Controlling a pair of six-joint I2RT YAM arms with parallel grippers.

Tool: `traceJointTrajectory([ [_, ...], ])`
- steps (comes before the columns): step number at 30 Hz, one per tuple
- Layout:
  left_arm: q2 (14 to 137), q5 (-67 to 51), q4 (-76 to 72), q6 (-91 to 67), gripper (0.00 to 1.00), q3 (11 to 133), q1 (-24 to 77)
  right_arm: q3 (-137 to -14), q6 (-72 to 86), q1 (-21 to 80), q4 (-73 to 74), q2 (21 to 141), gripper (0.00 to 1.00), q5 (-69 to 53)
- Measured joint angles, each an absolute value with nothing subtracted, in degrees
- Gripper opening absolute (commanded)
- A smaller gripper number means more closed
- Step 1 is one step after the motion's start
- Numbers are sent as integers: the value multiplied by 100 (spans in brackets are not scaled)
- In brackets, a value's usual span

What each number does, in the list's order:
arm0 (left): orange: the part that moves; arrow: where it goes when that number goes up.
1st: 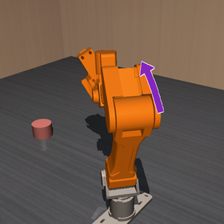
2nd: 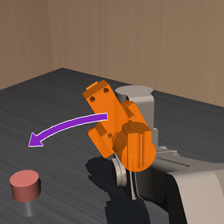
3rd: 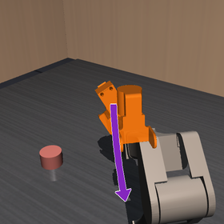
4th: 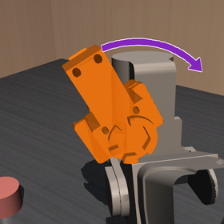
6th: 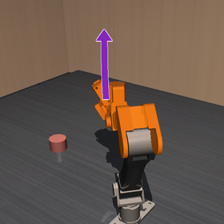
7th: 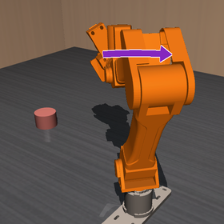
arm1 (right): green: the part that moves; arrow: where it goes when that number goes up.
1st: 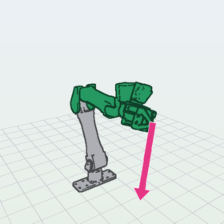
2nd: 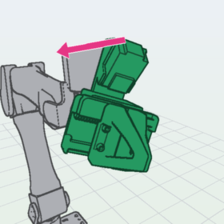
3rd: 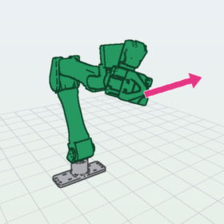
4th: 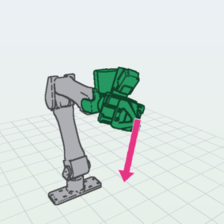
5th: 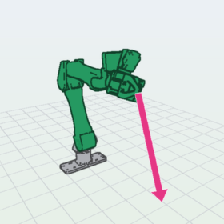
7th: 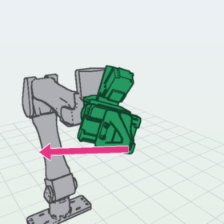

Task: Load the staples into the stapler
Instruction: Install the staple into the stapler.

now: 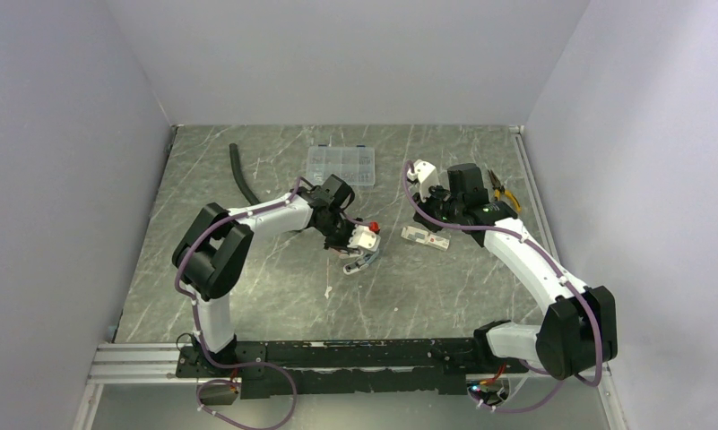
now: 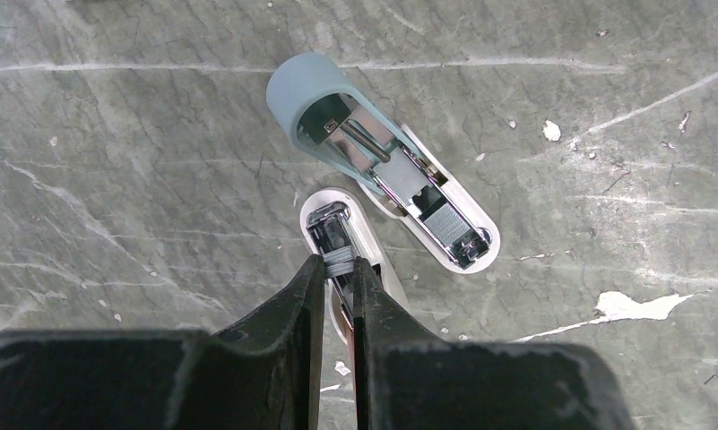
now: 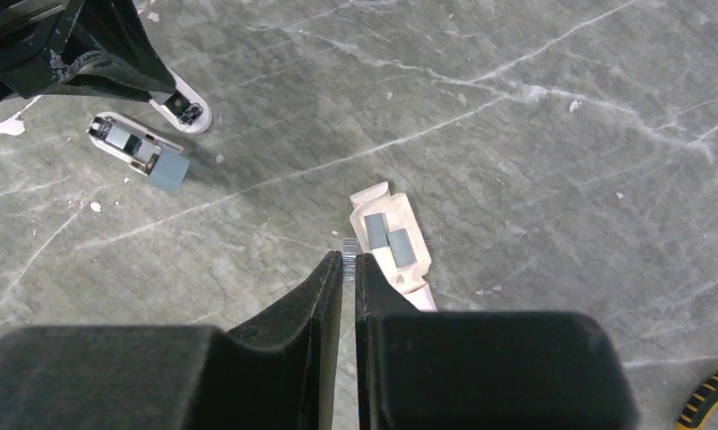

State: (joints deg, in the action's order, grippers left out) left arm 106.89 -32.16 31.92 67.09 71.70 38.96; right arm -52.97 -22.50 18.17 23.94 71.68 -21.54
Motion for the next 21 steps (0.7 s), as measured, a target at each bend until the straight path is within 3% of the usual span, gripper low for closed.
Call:
traceJointTrajectory([
  [21, 10750, -3229, 3194, 6687, 3, 7253, 3844, -5297, -2250, 1817, 2394, 7168, 12, -2154],
])
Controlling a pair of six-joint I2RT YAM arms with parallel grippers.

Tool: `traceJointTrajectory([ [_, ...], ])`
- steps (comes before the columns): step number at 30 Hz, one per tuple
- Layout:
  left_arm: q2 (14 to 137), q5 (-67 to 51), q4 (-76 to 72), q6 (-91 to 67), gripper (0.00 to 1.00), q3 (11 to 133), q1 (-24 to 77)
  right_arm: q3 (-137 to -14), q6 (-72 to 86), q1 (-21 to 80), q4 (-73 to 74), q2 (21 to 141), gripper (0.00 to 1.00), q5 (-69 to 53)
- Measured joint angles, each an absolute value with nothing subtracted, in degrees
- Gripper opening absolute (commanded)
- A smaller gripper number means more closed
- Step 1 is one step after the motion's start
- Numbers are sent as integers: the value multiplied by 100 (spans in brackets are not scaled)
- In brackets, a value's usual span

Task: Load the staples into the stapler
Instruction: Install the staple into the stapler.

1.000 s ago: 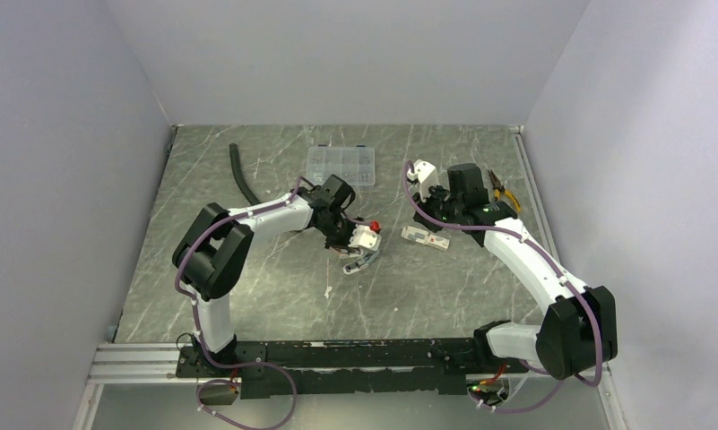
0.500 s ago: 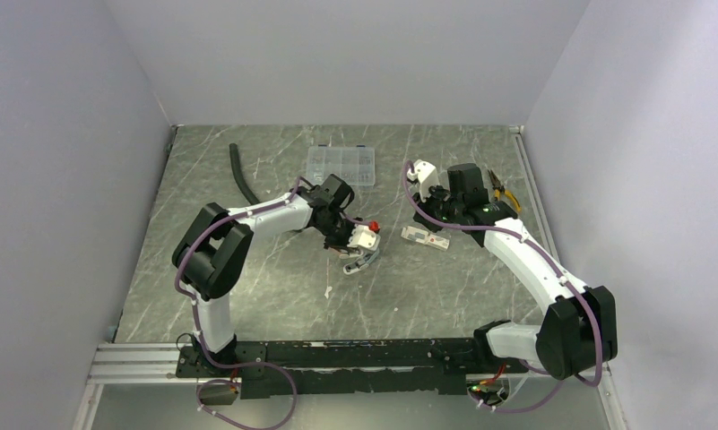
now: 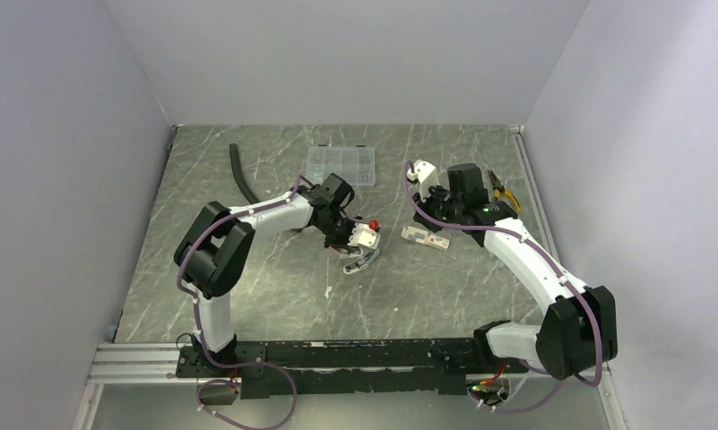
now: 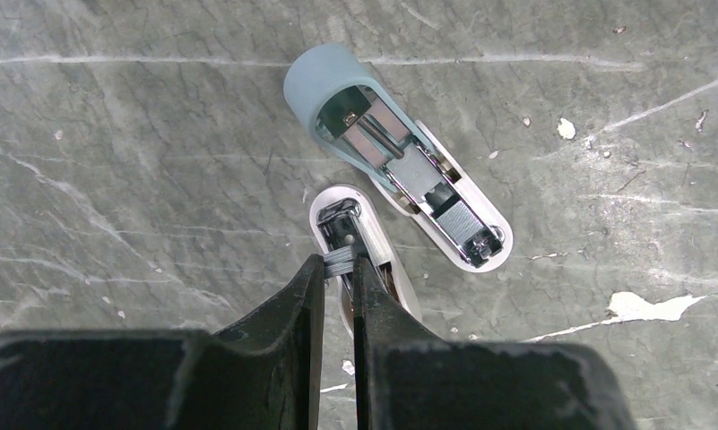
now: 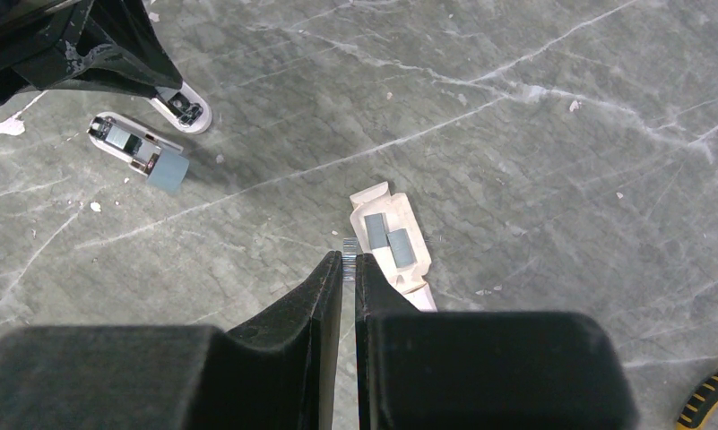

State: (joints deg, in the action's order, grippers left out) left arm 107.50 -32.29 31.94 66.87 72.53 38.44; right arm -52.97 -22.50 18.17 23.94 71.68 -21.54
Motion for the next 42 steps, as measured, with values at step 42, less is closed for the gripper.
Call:
traceJointTrajectory([
  [42, 10951, -3317, 3229, 6733, 3, 7354, 3844, -5297, -2250, 1817, 2397, 7170, 12, -2152],
])
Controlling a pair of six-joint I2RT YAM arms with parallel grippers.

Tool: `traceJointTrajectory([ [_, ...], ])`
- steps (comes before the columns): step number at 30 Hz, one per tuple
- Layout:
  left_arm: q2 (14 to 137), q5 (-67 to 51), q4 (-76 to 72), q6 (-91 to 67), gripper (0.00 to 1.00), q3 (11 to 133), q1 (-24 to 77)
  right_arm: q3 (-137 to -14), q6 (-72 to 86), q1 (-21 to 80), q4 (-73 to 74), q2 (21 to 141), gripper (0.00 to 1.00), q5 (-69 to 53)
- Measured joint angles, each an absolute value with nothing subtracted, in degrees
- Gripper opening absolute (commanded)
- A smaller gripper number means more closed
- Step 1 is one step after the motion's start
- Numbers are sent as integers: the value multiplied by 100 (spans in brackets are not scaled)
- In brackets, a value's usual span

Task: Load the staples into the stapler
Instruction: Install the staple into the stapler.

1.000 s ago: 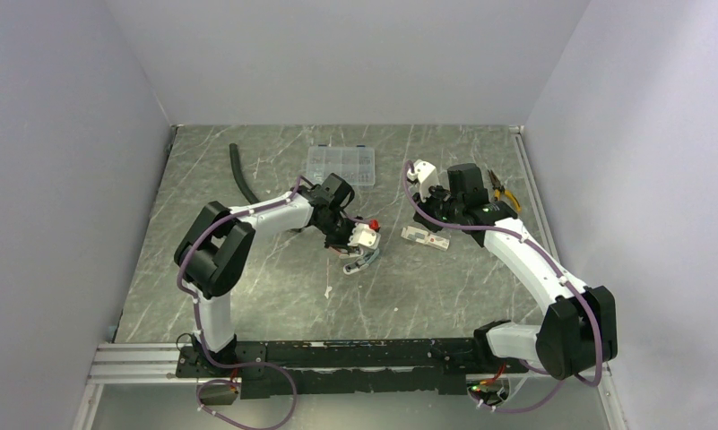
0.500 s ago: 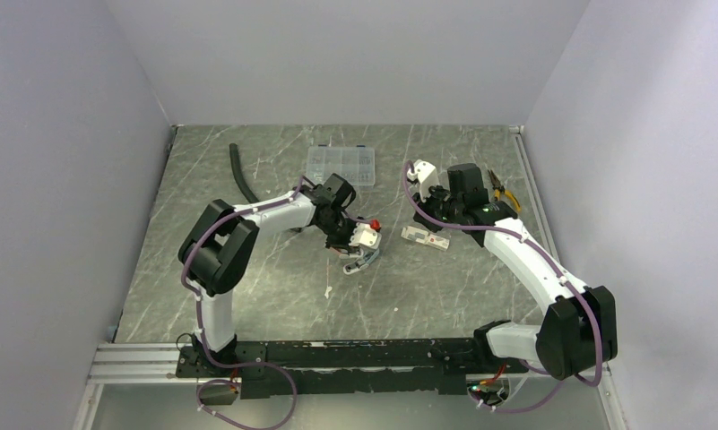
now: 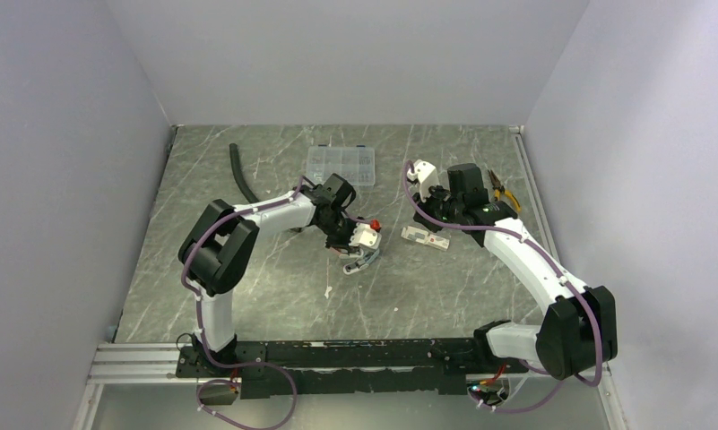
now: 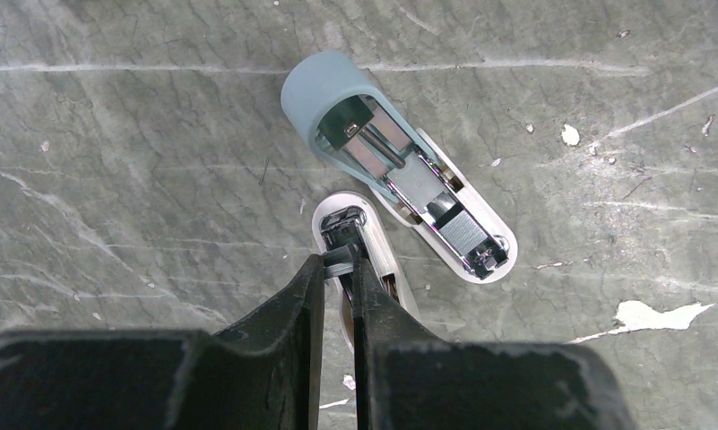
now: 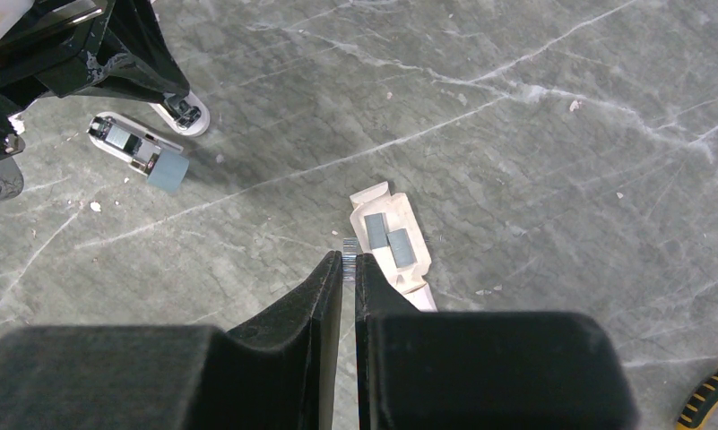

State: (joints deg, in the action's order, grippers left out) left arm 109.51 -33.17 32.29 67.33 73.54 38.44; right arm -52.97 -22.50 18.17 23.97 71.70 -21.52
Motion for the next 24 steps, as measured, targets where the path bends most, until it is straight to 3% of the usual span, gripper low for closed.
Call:
traceJointTrajectory([
  [24, 10761, -3299, 3557, 7057, 2, 7380, 3844, -5297, -2250, 1809, 2397, 7205, 12, -2152],
])
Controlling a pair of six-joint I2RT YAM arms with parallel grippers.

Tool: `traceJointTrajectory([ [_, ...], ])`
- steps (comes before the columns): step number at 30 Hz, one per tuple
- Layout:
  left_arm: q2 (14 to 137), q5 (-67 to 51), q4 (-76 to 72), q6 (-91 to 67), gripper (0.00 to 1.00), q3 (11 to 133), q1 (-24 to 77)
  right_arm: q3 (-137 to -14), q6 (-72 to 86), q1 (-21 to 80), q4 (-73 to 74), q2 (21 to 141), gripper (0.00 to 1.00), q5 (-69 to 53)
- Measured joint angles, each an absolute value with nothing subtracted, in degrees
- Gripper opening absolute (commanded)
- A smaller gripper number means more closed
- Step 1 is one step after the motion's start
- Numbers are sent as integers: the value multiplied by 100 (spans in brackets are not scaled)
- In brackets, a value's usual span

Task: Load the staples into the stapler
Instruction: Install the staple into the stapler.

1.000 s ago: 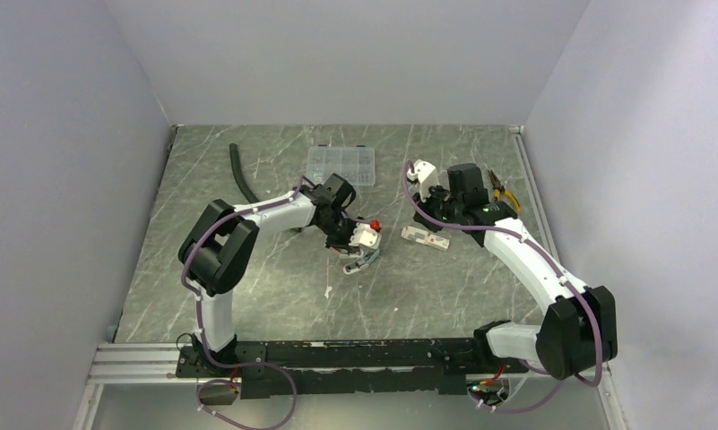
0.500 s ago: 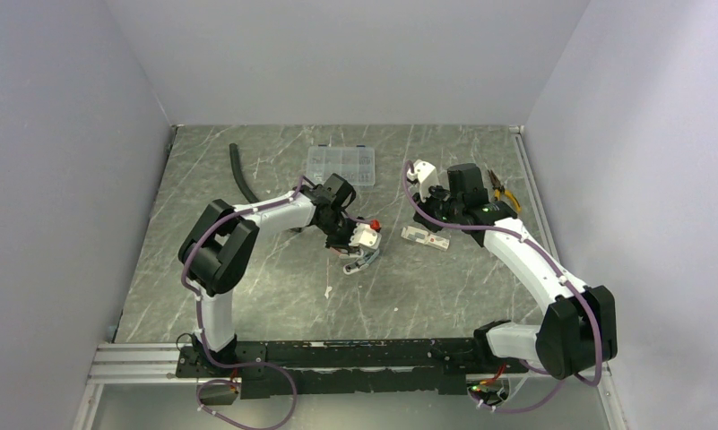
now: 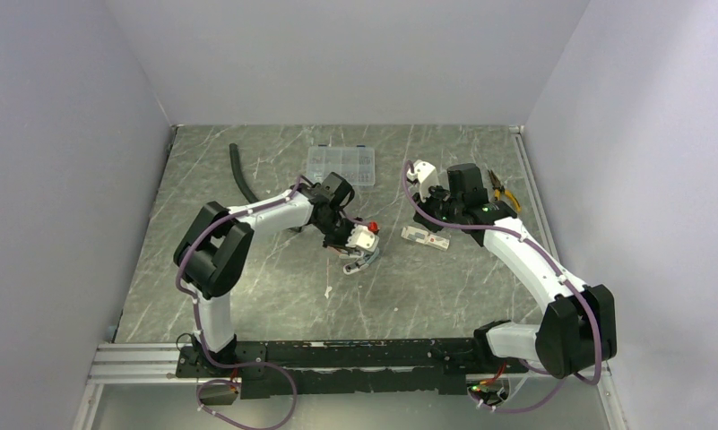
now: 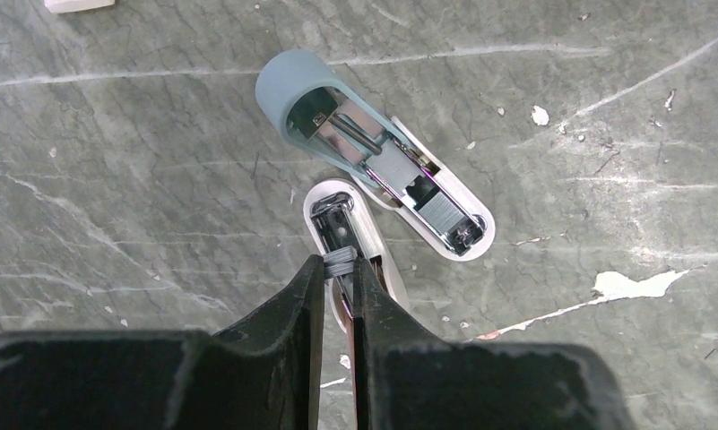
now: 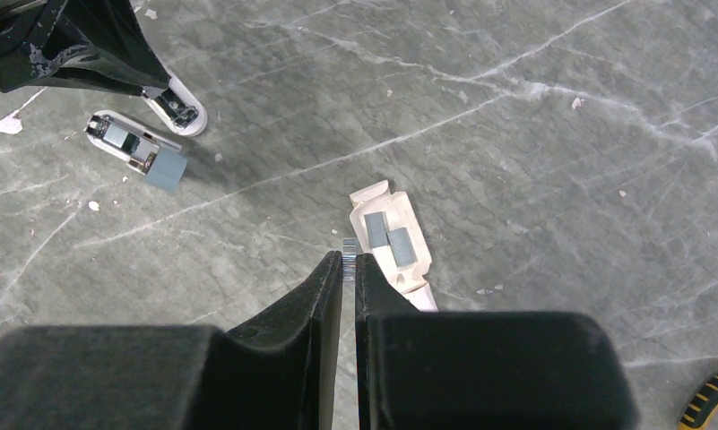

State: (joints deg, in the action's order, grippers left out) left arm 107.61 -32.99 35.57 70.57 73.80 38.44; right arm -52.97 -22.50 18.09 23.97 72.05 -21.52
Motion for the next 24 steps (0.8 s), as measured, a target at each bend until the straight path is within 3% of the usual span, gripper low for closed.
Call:
traceJointTrajectory([
  [24, 10790, -3299, 3806, 7439, 3, 7620, 3844, -5297, -2250, 1806, 2397, 7234, 12, -2150],
])
